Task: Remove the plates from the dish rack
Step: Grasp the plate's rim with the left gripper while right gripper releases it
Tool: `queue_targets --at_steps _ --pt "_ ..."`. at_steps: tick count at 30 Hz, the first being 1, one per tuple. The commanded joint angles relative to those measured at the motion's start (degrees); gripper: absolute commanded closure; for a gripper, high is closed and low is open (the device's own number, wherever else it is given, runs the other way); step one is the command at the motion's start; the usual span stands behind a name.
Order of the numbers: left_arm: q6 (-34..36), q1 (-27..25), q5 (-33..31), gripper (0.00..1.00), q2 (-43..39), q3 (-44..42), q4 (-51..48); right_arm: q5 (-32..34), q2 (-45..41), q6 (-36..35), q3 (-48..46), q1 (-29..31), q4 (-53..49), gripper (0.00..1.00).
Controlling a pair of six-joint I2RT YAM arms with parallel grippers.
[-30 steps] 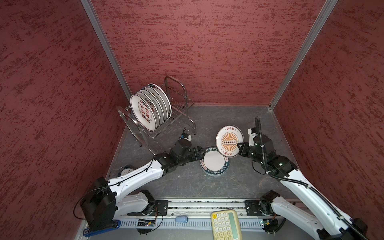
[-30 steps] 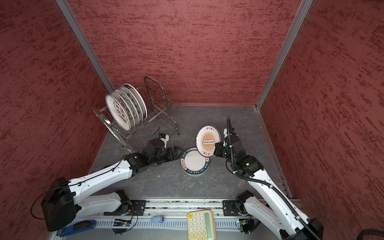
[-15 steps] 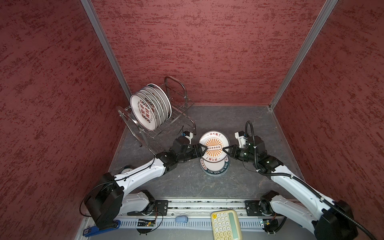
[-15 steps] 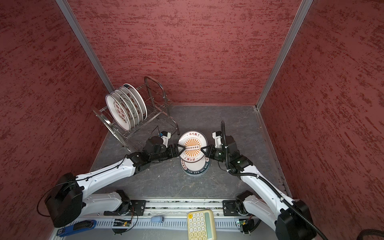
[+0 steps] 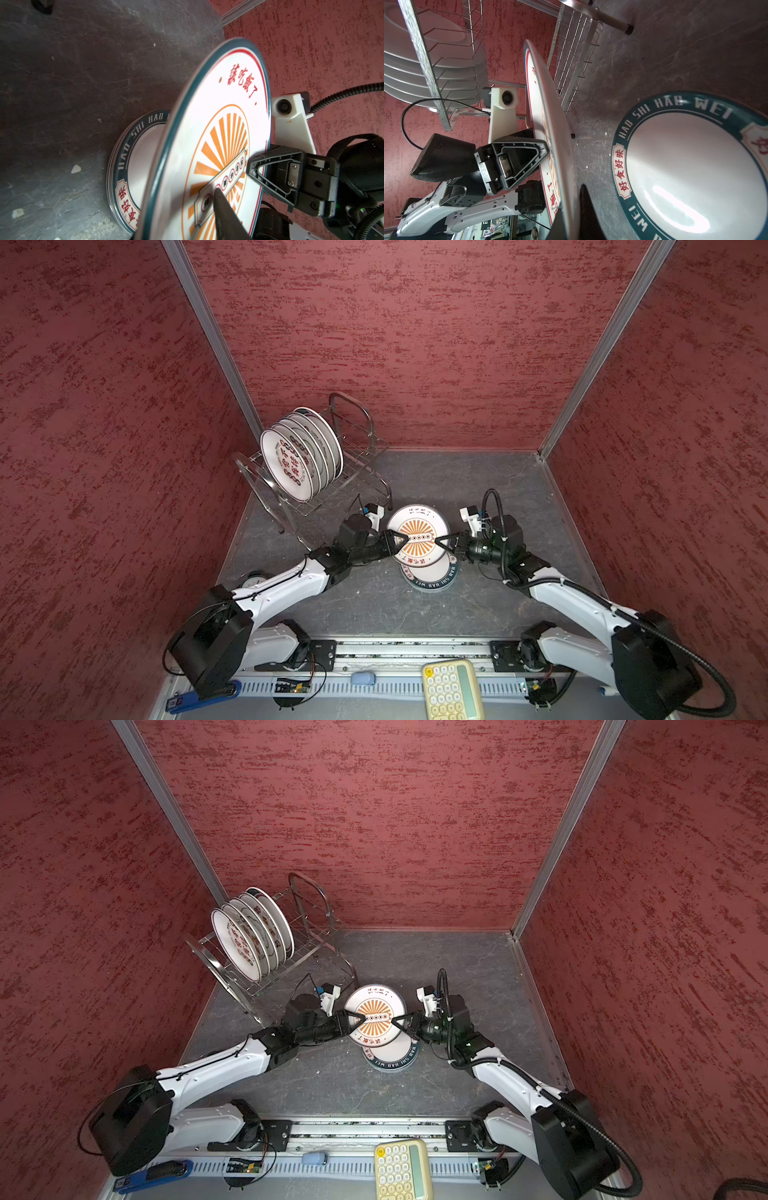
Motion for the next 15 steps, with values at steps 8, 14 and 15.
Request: queue_targets --at_steps 8,14,15 --pt "1.4 -0.5 3.2 0.86 -0.8 -0.7 3.8 -3.0 0.2 0.4 -0.2 0.3 6.8 0.85" --pt "1.4 -0.5 3.5 0.95 -1.2 -0.7 2.7 -2.2 0.0 0.0 -0.1 0.2 6.4 0.52" --pt "1.4 -0.5 3.2 0.96 -1.6 -0.7 2.1 -2.0 -0.2 -0.2 0.1 0.3 5.8 0.45"
